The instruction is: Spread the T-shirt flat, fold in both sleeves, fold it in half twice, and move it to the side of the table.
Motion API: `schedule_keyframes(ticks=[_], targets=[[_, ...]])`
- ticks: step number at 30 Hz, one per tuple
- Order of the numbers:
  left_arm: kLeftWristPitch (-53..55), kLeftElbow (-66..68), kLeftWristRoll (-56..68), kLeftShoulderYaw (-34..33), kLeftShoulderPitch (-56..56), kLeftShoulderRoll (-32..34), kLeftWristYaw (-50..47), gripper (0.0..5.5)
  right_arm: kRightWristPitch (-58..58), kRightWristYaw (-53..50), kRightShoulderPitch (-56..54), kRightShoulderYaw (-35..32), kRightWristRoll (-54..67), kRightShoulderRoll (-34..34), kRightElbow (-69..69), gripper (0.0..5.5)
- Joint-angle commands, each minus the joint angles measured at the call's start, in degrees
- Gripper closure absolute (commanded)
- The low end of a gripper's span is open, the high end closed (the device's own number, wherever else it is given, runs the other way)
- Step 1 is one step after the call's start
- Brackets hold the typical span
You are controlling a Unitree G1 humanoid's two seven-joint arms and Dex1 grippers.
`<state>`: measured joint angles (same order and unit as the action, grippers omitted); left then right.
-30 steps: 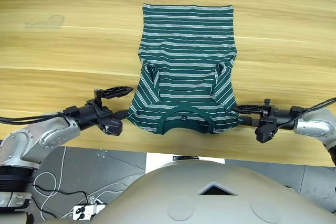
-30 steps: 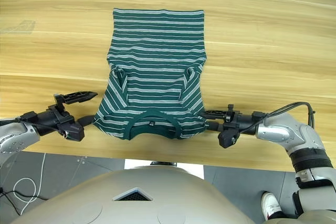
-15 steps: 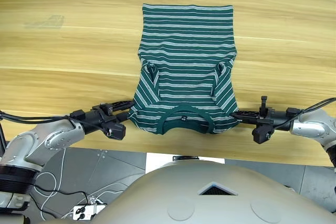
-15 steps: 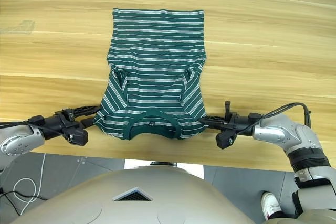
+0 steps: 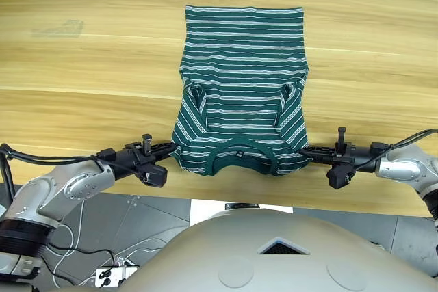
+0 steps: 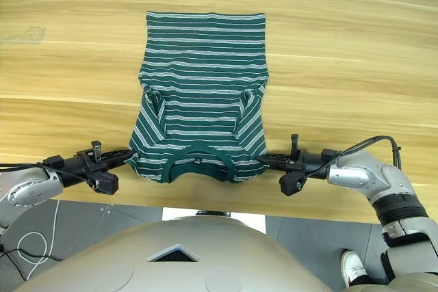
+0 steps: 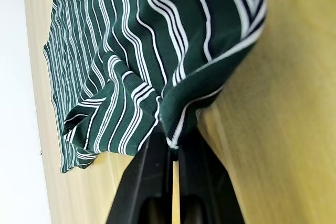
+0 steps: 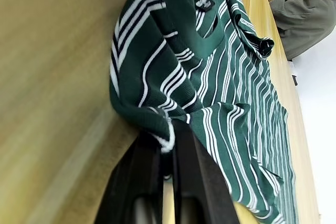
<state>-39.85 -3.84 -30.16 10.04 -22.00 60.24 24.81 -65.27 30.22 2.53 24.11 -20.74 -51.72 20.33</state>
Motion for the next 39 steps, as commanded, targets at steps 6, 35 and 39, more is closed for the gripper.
schedule_keyframes(ticks=[6,35,39], targets=[[20.94,-17.93,22.05,-5.57,-14.01,6.62,19.72,5.50,28.51,15.59,5.26,0.79,35.84,-4.34,-23.93,5.47],[35.21,-46.35,61.52,-63.38,-34.30,-17.09,44.60,5.50,80.45,36.89,35.99,-47.55,79.82,-6.61,-66.42,5.47],[35.91,-47.73,60.10,-60.27,-33.97,-16.34,46.01,5.50,81.95,35.36,33.48,-45.91,78.36,-4.87,-66.85,5.47]])
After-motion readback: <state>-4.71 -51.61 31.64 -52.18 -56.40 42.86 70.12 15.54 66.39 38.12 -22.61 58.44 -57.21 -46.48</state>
